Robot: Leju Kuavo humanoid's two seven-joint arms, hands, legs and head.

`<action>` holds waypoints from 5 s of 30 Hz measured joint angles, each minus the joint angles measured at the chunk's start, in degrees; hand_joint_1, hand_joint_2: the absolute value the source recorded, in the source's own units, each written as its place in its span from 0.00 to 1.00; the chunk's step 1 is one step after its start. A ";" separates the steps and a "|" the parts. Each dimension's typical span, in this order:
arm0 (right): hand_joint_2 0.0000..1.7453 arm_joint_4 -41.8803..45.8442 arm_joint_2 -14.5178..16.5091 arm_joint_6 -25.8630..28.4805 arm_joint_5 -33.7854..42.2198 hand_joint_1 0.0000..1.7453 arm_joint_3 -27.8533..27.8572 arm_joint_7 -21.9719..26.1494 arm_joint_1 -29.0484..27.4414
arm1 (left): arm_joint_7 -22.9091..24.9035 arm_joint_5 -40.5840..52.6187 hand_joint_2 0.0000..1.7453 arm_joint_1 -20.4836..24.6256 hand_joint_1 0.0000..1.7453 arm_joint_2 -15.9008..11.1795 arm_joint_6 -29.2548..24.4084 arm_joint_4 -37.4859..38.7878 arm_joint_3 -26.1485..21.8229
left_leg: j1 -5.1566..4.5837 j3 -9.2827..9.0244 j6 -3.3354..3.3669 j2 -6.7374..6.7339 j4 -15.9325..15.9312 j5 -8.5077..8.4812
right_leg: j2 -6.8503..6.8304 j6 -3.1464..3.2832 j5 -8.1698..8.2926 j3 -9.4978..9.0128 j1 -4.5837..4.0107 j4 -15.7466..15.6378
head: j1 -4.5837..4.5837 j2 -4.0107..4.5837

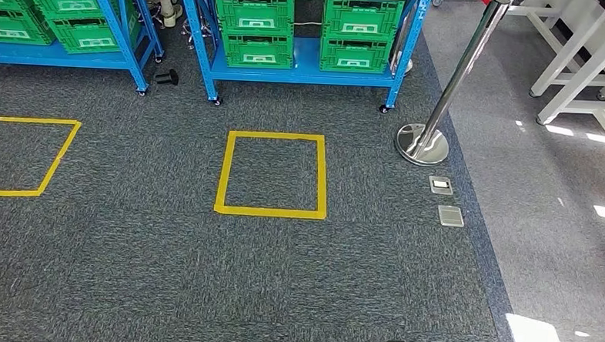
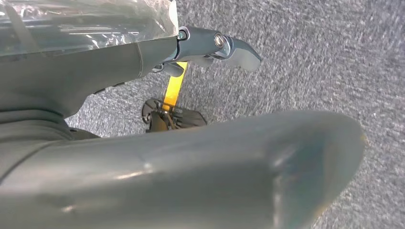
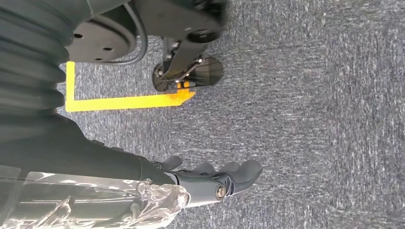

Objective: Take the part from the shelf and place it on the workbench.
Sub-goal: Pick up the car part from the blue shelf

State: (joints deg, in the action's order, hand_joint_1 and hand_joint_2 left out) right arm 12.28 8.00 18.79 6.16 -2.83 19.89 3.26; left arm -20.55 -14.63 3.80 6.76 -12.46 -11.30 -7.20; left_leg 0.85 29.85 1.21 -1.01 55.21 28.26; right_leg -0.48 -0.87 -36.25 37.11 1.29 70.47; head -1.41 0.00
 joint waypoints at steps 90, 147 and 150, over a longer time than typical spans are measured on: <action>1.00 105.21 -26.27 20.23 -30.71 0.00 -33.90 -25.68 4.87 | 1.62 -4.03 0.00 -0.39 0.00 -0.93 1.70 0.26 9.19 | -0.01 3.47 0.07 1.29 3.15 -0.14 | 0.76 0.24 2.37 -0.80 -0.25 -4.67 | 0.57 0.00; 0.00 104.22 -25.70 20.93 -27.30 0.00 -33.31 -24.75 0.51 | 1.57 -5.97 0.00 -1.64 0.00 -1.81 2.28 0.56 12.81 | -1.26 7.11 -0.25 1.96 4.92 -3.45 | 2.29 1.66 0.58 -14.52 -0.58 -14.47 | 1.51 0.00; 0.00 104.38 -25.70 20.94 -27.35 0.00 -33.25 -24.67 1.08 | 1.43 -5.98 0.00 -0.82 0.00 -1.89 2.50 0.36 12.80 | -0.78 6.59 0.36 2.00 4.04 -3.26 | 1.55 0.77 -1.17 -13.56 -0.52 -12.32 | 1.20 0.00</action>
State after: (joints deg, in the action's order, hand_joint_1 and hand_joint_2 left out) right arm 116.67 -17.70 39.73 -21.19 -36.08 -4.78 4.33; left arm -19.12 -20.62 2.98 4.87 -9.97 -10.94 5.61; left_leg 0.08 36.44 1.57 0.99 59.25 25.00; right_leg 1.06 -0.10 -37.42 23.55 0.77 58.15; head -0.21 0.00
